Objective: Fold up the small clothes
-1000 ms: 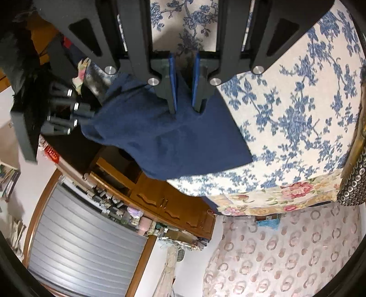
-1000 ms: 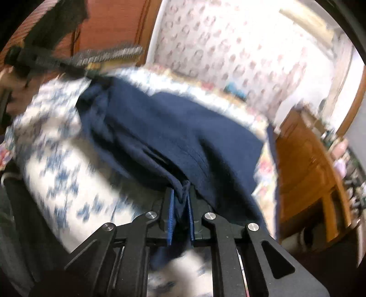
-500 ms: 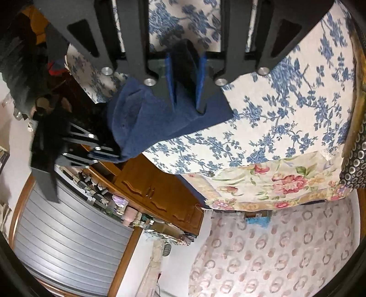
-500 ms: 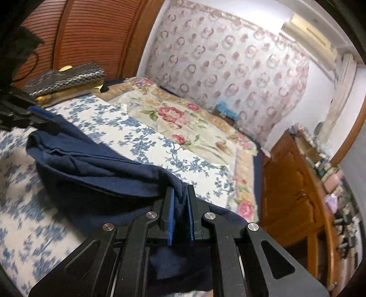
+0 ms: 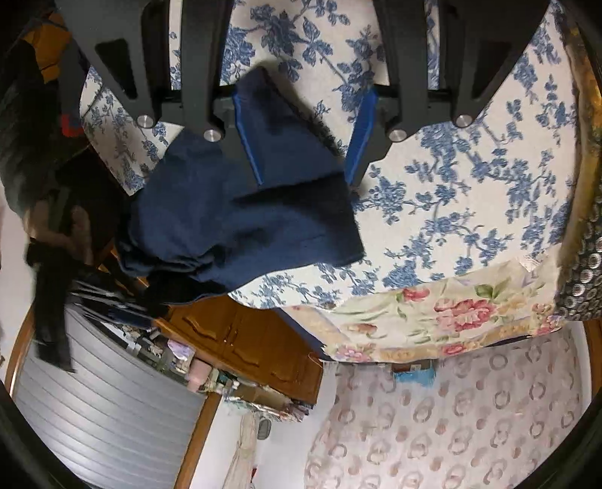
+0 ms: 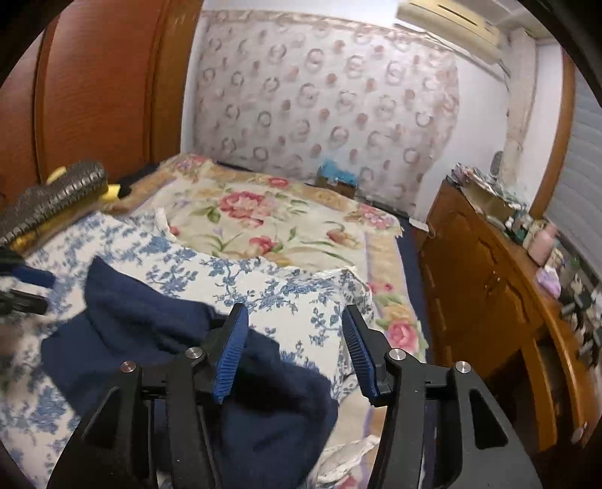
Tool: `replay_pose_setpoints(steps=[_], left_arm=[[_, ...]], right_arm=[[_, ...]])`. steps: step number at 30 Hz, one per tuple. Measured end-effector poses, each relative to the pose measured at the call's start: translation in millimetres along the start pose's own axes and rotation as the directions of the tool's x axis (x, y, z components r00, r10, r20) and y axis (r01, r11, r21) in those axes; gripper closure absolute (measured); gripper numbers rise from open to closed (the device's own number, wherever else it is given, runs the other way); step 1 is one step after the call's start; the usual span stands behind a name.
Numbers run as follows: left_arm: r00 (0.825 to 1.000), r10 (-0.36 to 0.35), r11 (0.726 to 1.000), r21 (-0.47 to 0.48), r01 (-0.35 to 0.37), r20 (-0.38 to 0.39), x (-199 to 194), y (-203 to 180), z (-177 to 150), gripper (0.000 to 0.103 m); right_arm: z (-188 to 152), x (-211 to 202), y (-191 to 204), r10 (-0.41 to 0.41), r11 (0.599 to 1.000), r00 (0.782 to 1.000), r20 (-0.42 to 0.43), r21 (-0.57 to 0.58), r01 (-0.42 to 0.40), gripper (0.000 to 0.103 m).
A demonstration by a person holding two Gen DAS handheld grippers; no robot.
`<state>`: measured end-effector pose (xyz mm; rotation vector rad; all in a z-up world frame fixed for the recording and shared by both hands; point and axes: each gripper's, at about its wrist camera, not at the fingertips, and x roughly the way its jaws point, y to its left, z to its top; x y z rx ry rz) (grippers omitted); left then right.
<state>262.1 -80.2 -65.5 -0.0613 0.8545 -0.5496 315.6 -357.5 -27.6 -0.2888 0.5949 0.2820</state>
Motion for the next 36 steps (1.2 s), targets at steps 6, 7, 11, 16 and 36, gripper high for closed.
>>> replay_pose_setpoints(steps=[6,7,11,16,36], left_arm=[[0.999,0.016,1.000,0.010,-0.016,-0.038,23.0,-2.7,5.7,0.060],[0.999,0.019,1.000,0.008,-0.019,-0.045,26.7,-2.7,6.4,0.060],[0.998,0.018,1.000,0.000,-0.018,-0.056,33.2,-2.3,5.6,0.060],[0.997,0.009,1.000,-0.003,-0.009,-0.081,36.3,-3.4,-4.9,0.060],[0.994,0.053,0.999,0.003,-0.052,-0.096,46.6,-11.1,-14.3,0.060]], right_arm=[[-31.0,-14.0,-6.2,0.047,0.994,0.997,-0.067,0.100,-0.040,0.048],[-35.3,-15.4,-5.0,0.046,0.993,0.996,-0.071,0.111,-0.038,0.048],[-47.4,-29.3,1.0,0.055,0.989,0.997,-0.054,0.143,-0.047,0.048],[-62.1,-33.4,14.3,0.103,0.988,0.989,-0.105,0.126,-0.089,0.048],[-82.2,-41.4,22.1,0.105,0.993,0.984,-0.146,0.069,-0.096,0.103]])
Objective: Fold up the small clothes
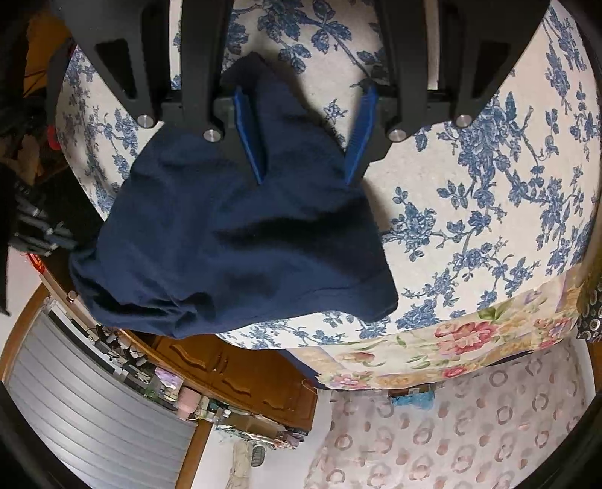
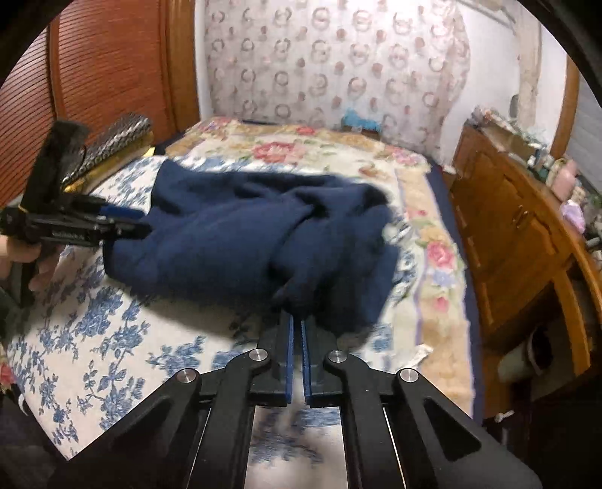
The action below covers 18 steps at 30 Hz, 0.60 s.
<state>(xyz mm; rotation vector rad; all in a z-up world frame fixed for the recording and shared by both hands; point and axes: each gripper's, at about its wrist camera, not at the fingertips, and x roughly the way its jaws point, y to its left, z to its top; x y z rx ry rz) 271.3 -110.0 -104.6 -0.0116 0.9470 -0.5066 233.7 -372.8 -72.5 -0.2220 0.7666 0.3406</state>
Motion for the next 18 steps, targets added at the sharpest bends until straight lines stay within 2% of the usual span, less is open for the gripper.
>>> replay_pose_setpoints(steps=[5,8,12,15,17,18], left_arm=[[1.000,0.005,1.000,0.000,-0.005,-0.005,2.9,0.6,0.2,0.060],[1.000,0.007,1.000,-0.002,-0.007,-0.003,4.2,0.1,1.5,0.060],[1.000,0.009,1.000,-0.005,-0.009,0.006,1.6,4.7,1.4,0.060],[1.000,0.002,1.000,-0.006,-0.002,0.022,-3.8,6.1,2.1,0.060],[0.999,0.007,1.000,-0.010,-0.007,0.033,-6.9,8.2,5.0,0.060],[0.999,0.007,1.000,-0.015,-0.007,0.039,-8.0,10.9,7.2,0.060]], right_arm=[[-7.0,-10.3,-28.3,-0.054,0.999,0.999,-0.010,0.008,0.054,0.103],[-15.1,6.6,-35.8,-0.021,0.999,0.997,-0.080,0.034,0.024,0.103],[-19.9,2.0,-42.7,-0.045,0.996,0.998,-0.050,0.070,0.049,0.103],[-18.7,-15.6,-48.6,-0.044,0.994,0.999,0.006,0.098,0.044,0.103],[-12.6,-24.2,-48.3,-0.051,0.994,0.998,0.034,0.100,0.047,0.095],[-7.9,-26.0,-47.1,-0.057,0.994,0.997,0.047,0.097,0.053,0.077]])
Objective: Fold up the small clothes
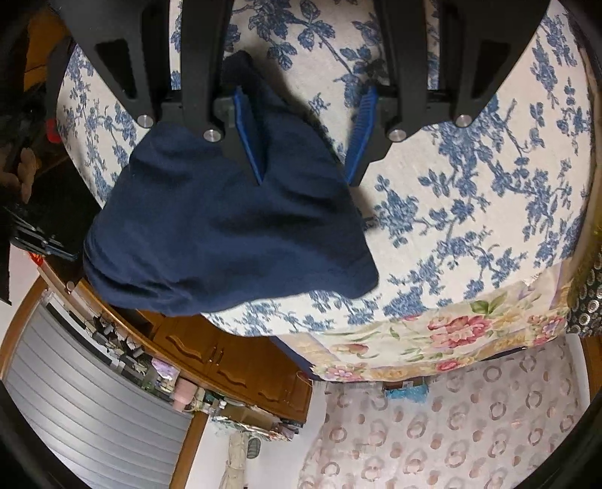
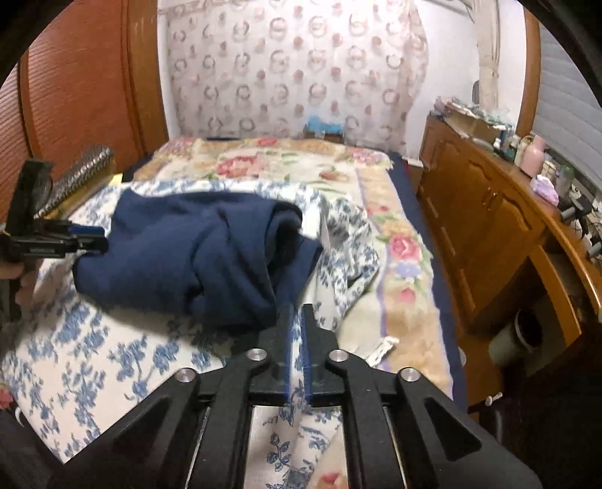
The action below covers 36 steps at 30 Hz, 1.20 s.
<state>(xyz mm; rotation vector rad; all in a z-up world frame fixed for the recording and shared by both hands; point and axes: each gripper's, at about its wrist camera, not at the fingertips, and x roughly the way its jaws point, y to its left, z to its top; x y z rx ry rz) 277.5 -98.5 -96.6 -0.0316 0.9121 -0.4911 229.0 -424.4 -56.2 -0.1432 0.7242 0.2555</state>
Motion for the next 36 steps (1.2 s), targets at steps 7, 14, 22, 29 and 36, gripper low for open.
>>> replay_pose_setpoints(steps=[7,14,22,29,36], left_arm=[[1.000,0.014,1.000,-0.028,-0.014,0.002,7.8,9.5,12.2,0.060],[0.999,0.026,0.999,-0.029,-0.027,-0.045,28.5,13.4,19.6,0.060],[0.998,-0.006,1.000,-0.027,0.004,-0.059,35.4,12.2,20.9,0.059],[0.997,-0.059,0.998,-0.035,0.057,-0.050,37.7,12.9,26.1,0.076],[0.987,-0.145,0.988,-0.034,0.148,0.066,-9.1,15.7,30.0,0.096]], right_arm=[[39.4,28.0,14.8,0.062,0.997,0.997,0.046,0.044,-0.064,0.032],[43.0,97.2,11.4,0.064,0.993,0.994,-0.094,0.104,-0.054,0.030],[35.5,118.3,-3.0,0.202,0.968,0.963,-0.179,0.186,-0.168,0.031],[35.0,115.2,4.5,0.306,0.946,0.933,-0.187,0.165,-0.277,0.064],[49.9,73.8,27.3,0.245,0.968,0.968,-0.058,0.067,-0.241,0.079]])
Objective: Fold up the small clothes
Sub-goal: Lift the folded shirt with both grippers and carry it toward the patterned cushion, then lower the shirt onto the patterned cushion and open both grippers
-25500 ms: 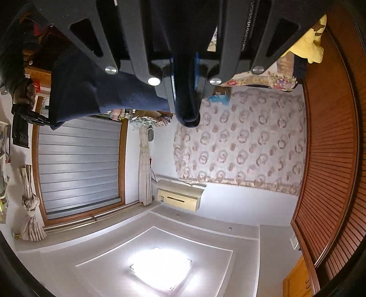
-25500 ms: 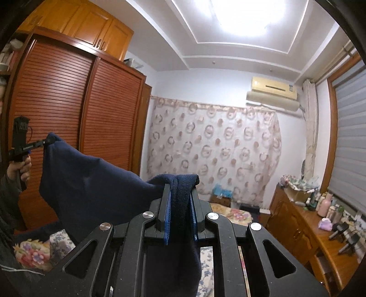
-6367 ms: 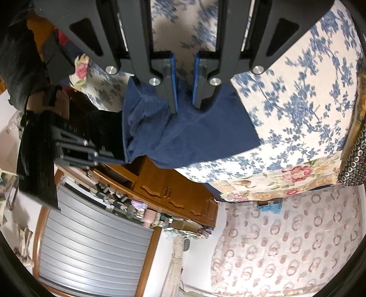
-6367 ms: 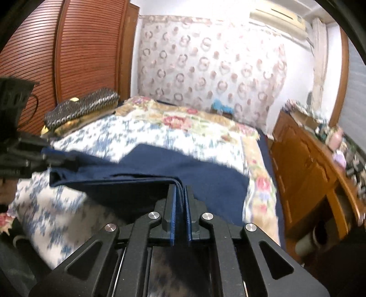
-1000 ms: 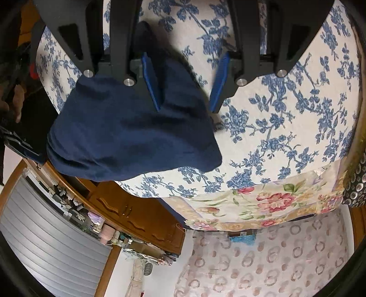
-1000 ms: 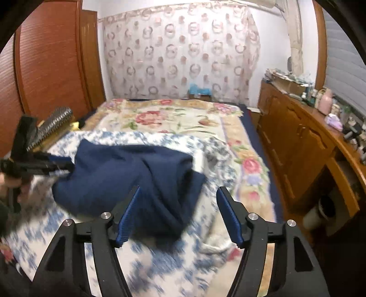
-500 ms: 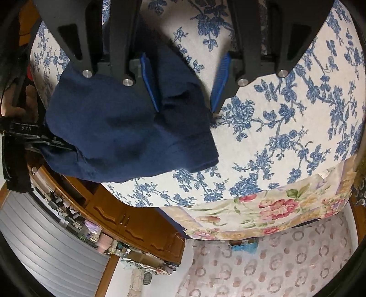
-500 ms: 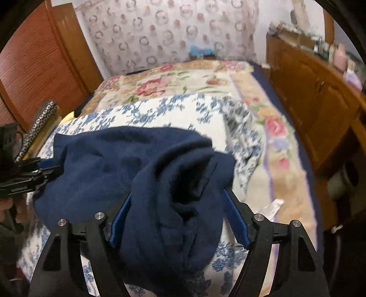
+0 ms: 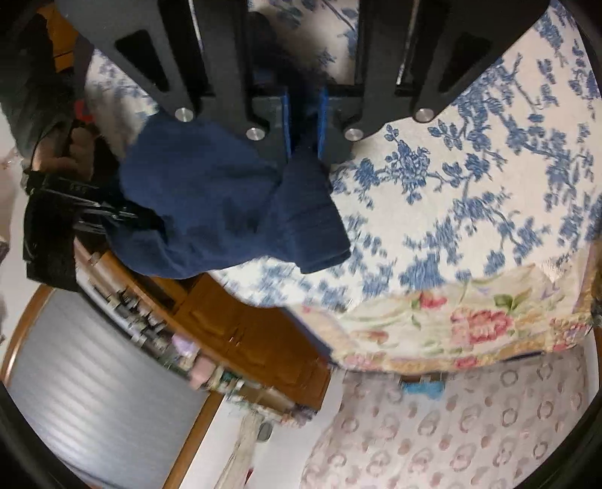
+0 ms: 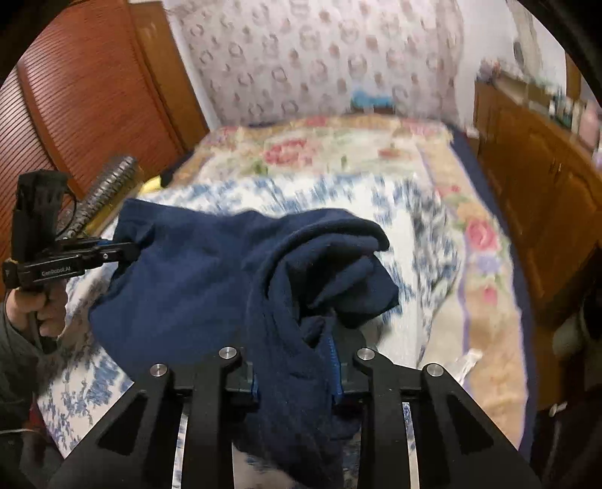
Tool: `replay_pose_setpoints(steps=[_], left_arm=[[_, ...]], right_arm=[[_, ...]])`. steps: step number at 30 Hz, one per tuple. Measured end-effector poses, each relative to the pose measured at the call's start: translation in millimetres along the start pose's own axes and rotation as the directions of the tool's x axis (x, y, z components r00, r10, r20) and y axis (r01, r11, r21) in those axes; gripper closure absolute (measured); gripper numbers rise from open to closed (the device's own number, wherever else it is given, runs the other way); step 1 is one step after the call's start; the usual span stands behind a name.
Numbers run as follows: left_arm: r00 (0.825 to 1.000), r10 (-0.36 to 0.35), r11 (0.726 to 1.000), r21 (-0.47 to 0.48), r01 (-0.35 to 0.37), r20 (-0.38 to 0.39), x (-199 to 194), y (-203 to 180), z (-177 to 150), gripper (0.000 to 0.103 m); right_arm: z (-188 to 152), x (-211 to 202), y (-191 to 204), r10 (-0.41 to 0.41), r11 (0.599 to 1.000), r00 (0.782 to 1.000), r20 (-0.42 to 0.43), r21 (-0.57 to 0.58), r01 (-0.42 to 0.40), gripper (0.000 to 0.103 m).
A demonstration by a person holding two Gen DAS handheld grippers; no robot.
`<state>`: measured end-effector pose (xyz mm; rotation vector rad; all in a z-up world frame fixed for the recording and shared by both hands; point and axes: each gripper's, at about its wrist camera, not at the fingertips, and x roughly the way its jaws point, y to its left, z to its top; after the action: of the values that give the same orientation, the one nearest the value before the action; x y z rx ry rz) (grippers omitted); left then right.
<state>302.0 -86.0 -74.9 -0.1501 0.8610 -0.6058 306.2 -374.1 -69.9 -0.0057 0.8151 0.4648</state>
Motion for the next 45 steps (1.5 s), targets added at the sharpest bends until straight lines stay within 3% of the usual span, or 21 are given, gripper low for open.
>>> replay_pose_setpoints(steps=[6,11,14,17,24,27,31,33,35,38,41,42,43,45], left_arm=[[0.990,0.022,1.000,0.018,-0.024,0.143,-71.9,2.4,6.7,0.096],[0.962,0.118,0.993,-0.006,-0.121,0.245,-141.5,31.9,3.2,0.096],[0.936,0.195,0.981,-0.045,-0.190,0.295,-185.2,56.8,-4.6,0.096],[0.891,0.304,0.953,-0.094,-0.289,0.339,-227.2,84.8,-16.3,0.096],[0.807,0.468,0.882,-0.241,-0.404,0.360,-284.6,149.6,-51.8,0.096],[0.791,0.513,0.853,-0.297,-0.428,0.333,-289.8,175.3,-69.7,0.096],[0.778,0.563,0.816,-0.342,-0.467,0.281,-284.1,199.8,-94.0,0.096],[0.773,0.583,0.798,-0.358,-0.486,0.251,-274.1,208.7,-97.8,0.096],[0.779,0.587,0.792,-0.357,-0.496,0.221,-266.1,212.8,-101.0,0.096],[0.780,0.590,0.792,-0.341,-0.507,0.211,-264.5,212.1,-105.9,0.092],[0.767,0.597,0.794,-0.313,-0.522,0.236,-273.2,197.2,-107.9,0.078],[0.764,0.597,0.795,-0.309,-0.522,0.244,-276.1,193.1,-107.4,0.065],[0.759,0.598,0.795,-0.306,-0.524,0.256,-280.6,186.7,-106.1,0.060],[0.744,0.606,0.792,-0.291,-0.536,0.280,-286.6,173.1,-103.9,0.060]], right_arm=[[35.4,-24.5,46.8,0.019,0.995,0.995,0.094,-0.102,-0.009,0.080],[88.3,-14.6,107.7,0.105,0.972,0.986,0.130,-0.225,-0.073,0.080],[119.7,3.0,151.3,0.165,0.947,0.978,0.130,-0.296,-0.120,0.080],[150.7,28.8,205.0,0.222,0.907,0.969,0.112,-0.388,-0.163,0.080],[216.0,96.7,332.7,0.306,0.805,0.951,0.049,-0.547,-0.231,0.081],[235.7,134.8,385.6,0.330,0.760,0.944,0.004,-0.594,-0.264,0.081],[239.7,176.3,427.2,0.338,0.723,0.940,-0.043,-0.627,-0.289,0.081],[239.4,196.3,439.5,0.321,0.735,0.946,-0.036,-0.621,-0.273,0.077],[238.4,213.4,444.0,0.275,0.772,0.961,-0.013,-0.593,-0.229,0.067],[235.9,216.4,435.3,0.252,0.808,0.968,0.009,-0.553,-0.205,0.042],[230.2,199.5,416.9,0.231,0.832,0.972,0.050,-0.529,-0.171,0.030],[226.7,192.3,409.6,0.221,0.845,0.973,0.060,-0.511,-0.160,0.027],[220.5,180.0,402.0,0.215,0.856,0.974,0.071,-0.494,-0.153,0.027],[207.3,160.8,387.0,0.216,0.875,0.971,0.101,-0.461,-0.146,0.026]])
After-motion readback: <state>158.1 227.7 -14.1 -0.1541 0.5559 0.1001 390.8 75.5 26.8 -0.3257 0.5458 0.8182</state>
